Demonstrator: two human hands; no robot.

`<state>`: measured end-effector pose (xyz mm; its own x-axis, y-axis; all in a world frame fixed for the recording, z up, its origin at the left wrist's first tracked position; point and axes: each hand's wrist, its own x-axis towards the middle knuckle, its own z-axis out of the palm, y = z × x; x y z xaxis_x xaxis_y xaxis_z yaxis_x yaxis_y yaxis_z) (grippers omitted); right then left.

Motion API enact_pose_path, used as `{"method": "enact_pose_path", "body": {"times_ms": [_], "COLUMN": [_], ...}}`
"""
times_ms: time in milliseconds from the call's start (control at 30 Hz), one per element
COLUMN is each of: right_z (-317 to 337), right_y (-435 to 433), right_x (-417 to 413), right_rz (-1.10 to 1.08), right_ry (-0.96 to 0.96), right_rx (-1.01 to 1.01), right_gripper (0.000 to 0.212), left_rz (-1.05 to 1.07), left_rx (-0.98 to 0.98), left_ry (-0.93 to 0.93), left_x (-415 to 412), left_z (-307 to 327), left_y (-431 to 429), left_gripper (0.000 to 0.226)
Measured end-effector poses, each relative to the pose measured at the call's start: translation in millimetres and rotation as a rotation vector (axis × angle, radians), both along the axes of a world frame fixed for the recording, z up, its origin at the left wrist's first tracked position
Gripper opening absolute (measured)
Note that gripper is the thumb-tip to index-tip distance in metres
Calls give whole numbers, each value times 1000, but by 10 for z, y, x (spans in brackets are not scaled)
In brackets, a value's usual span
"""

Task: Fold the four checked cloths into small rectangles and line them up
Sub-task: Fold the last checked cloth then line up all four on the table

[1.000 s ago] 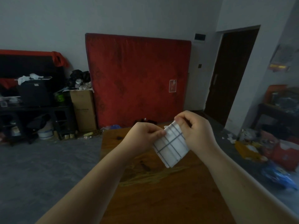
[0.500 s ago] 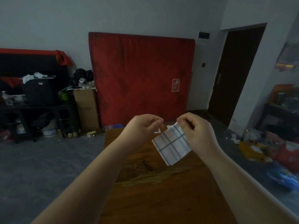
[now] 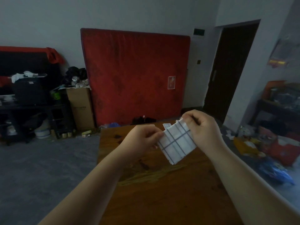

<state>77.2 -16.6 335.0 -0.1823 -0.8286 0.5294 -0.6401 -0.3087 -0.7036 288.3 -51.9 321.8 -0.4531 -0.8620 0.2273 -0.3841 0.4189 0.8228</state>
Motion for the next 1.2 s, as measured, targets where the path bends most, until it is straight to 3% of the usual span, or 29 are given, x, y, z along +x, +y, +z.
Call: {"method": "enact_pose_path", "body": {"times_ms": [67, 233, 400, 500, 633, 733, 900, 1033, 1200], "right_z": [-43, -197, -402, -442, -490, -556, -710, -812, -980], "right_y": [14, 157, 247, 282, 356, 431, 675, 1011, 1504], "right_x": [11, 132, 227, 172, -34, -278, -779, -1292, -2174], "right_rz": [-47, -76, 74, 41, -17, -108, -270, -336, -449], "right_ry": [24, -42, -315, -559, -809, -843, -692, -778, -799], "right_rx": [-16, 6, 278, 332, 335, 326, 333, 323, 252], "right_gripper": [7, 14, 23, 23, 20, 21, 19, 16, 12], "left_rz": [43, 265, 214, 109, -1, -70, -192, -183, -301], "left_rx": [16, -86, -146, -124, -133, -274, -273, -88, 445], "left_ry": [31, 105, 102, 123, 102, 34, -23, 50, 104], "left_x": [-37, -146, -454, -666, -916, -1118, -1560, -2060, -2952], "left_z": [-20, -98, -272, -419, -556, -631, -765, -827, -848], "left_y": [-5, -71, 49, 163, 273, 293, 363, 459, 706], "left_gripper": [15, 16, 16, 9, 19, 29, 27, 37, 49]}}
